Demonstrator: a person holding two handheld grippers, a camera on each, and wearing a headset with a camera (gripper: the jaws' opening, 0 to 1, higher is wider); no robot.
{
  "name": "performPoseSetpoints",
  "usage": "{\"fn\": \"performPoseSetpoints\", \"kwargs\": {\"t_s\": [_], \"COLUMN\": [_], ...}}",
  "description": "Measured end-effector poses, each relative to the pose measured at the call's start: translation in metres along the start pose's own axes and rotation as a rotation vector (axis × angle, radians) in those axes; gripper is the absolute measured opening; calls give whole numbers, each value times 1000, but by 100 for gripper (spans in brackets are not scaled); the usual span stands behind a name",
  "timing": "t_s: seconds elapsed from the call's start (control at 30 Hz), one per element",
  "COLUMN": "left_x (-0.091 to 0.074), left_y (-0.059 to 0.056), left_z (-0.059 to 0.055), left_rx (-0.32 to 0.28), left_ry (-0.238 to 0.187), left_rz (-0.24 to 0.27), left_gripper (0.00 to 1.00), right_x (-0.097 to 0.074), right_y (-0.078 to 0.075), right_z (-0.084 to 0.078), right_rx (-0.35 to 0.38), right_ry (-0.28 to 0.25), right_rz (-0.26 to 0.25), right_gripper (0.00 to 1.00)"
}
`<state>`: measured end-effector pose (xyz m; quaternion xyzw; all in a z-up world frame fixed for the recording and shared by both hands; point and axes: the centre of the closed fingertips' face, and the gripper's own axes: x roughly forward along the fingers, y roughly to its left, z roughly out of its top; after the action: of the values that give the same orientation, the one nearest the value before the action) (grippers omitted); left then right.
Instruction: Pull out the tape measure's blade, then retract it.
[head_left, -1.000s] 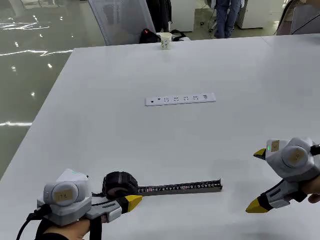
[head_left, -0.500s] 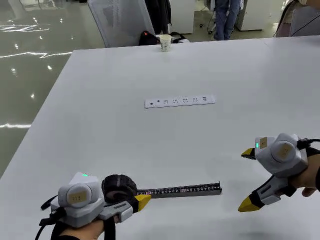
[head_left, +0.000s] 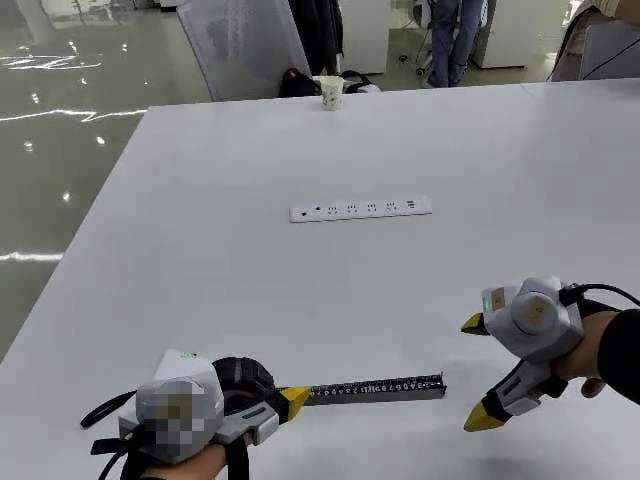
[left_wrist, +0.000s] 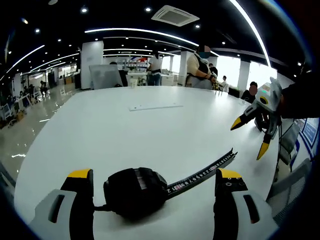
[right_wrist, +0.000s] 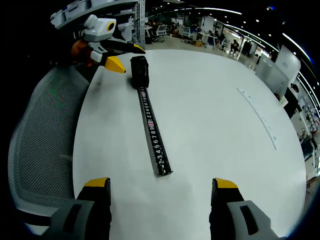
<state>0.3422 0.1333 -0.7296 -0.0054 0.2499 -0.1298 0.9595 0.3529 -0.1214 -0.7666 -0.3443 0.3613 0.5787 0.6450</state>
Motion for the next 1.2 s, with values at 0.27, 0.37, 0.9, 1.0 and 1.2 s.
{"fn": "performPoseSetpoints", "kwargs": {"t_s": [0.27, 0.37, 0.9, 1.0, 1.2], "left_x": [2, 3, 3, 3, 3], "left_y": [8, 7, 5, 5, 6], "left_z": [-6, -7, -9, -7, -8], "left_rx": [-15, -30, -52, -52, -59], "left_ry": [13, 9, -1, -10, -8], "left_rz": [39, 37, 45, 46, 47], "left_gripper": [99, 99, 99, 99, 99], "right_x": [11, 14, 33, 35, 38], "right_y": [-2, -4, -3, -3, -4], "right_z": [8, 11, -8, -7, -2], "right_rx": [-26, -31, -93, -94, -107], "right_ry": [-2, -8, 78, 74, 70], "right_rz": [36, 39, 84, 90, 88], "right_gripper": [74, 67, 35, 28, 20]}}
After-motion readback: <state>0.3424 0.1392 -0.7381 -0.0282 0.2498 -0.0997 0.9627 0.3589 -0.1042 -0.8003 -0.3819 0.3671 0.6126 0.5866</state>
